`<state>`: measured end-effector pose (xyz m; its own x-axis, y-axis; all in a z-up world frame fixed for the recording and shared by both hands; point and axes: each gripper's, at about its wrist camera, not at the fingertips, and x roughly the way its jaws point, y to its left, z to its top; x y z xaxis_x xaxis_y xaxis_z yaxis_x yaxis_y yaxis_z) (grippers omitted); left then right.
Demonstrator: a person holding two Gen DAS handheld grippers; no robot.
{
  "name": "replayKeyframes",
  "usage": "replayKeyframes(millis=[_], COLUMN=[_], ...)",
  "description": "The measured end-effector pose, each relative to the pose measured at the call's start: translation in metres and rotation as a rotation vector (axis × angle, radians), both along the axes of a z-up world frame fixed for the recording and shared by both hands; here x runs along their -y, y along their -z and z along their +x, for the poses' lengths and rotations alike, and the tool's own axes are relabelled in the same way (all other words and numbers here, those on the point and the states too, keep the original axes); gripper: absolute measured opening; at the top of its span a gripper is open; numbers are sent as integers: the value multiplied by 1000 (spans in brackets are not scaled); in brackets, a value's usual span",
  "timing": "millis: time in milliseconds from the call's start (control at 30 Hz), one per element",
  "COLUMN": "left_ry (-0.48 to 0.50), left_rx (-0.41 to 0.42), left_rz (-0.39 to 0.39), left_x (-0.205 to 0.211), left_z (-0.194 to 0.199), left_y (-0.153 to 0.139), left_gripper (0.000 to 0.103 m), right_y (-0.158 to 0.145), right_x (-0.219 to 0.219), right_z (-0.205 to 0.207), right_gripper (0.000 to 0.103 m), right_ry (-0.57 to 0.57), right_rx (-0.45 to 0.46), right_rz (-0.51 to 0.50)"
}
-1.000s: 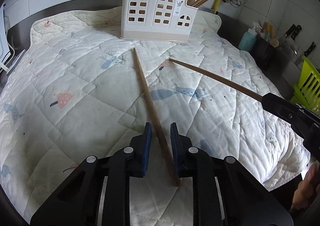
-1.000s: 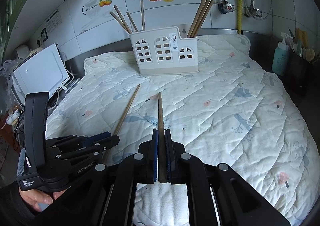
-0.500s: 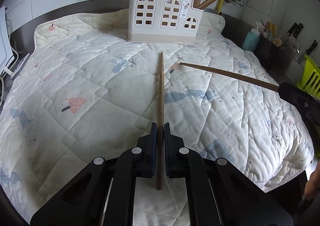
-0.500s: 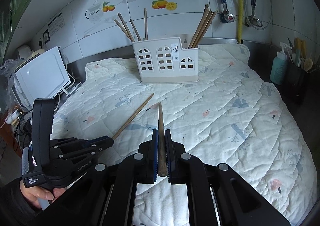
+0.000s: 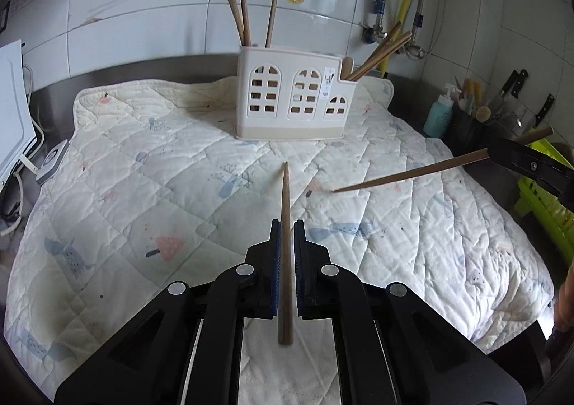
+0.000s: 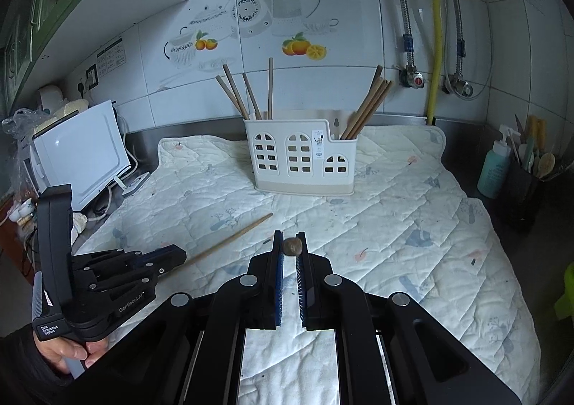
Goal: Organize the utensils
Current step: 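Lift both held chopsticks upright toward the white holder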
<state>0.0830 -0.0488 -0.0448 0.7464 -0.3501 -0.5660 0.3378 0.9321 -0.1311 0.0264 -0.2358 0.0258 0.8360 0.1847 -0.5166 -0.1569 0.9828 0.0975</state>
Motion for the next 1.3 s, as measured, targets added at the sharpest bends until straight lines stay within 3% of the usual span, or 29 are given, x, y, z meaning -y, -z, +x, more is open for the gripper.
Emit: replayKeyframes(millis=[200,400,467,600,867,1033,1300], left_ry=[5,43,54,69,49,56,28], left_rx=[67,-46,-89,-147,-191,-165,-100], left_rz=[4,6,-1,30,51,89,54], left_x=[-1,-2,-3,-1,-4,-1,-11], left_z=[5,9,8,8,18,17,15], left_y=[-14,5,15,36,57,56,29], left_gripper=[5,5,12,14,18,6,5], right_y=[-25,-25,-21,-15,-13,-12,-21], right_x=[3,-2,-3,-3,-2,-3,-4], right_z=[9,9,10,10,10,10,10], right_gripper=[7,7,7,7,7,7,7], right_ry=[-3,-13,-17,-15,-15,-16,-20], right_rx=[54,60,48,32,30,32,51], right_rz=[-12,-15,-10,-2,-2,-6,-16])
